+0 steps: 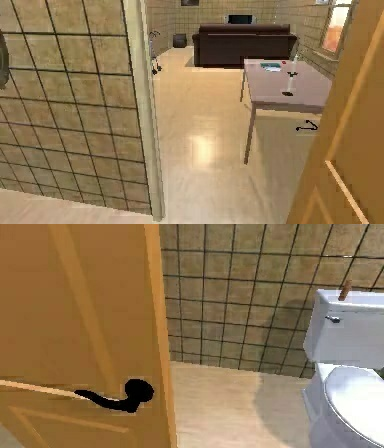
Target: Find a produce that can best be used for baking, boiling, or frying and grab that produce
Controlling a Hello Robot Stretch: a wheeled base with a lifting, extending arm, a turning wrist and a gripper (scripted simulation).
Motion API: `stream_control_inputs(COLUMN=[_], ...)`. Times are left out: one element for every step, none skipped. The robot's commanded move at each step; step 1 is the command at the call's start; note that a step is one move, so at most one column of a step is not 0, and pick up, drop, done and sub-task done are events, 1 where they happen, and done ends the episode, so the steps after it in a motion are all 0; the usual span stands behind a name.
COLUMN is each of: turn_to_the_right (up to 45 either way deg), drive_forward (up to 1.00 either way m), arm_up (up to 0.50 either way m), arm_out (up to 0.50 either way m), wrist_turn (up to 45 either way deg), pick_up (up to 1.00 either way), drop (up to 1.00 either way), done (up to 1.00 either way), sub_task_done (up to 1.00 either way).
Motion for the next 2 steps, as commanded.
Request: stream_control_inputs(turn_to_the_right=[0.0, 0.0], drive_forward=[1.00, 0.35], arm_up=[0.00, 0.00], arm_out=[0.00, 0.00], wrist_turn=[0.0, 0.0], pick_up=[0.00, 0.00], drop=[0.00, 0.00], done=[0.00, 0.00], sub_task_done=[0.00, 0.00])
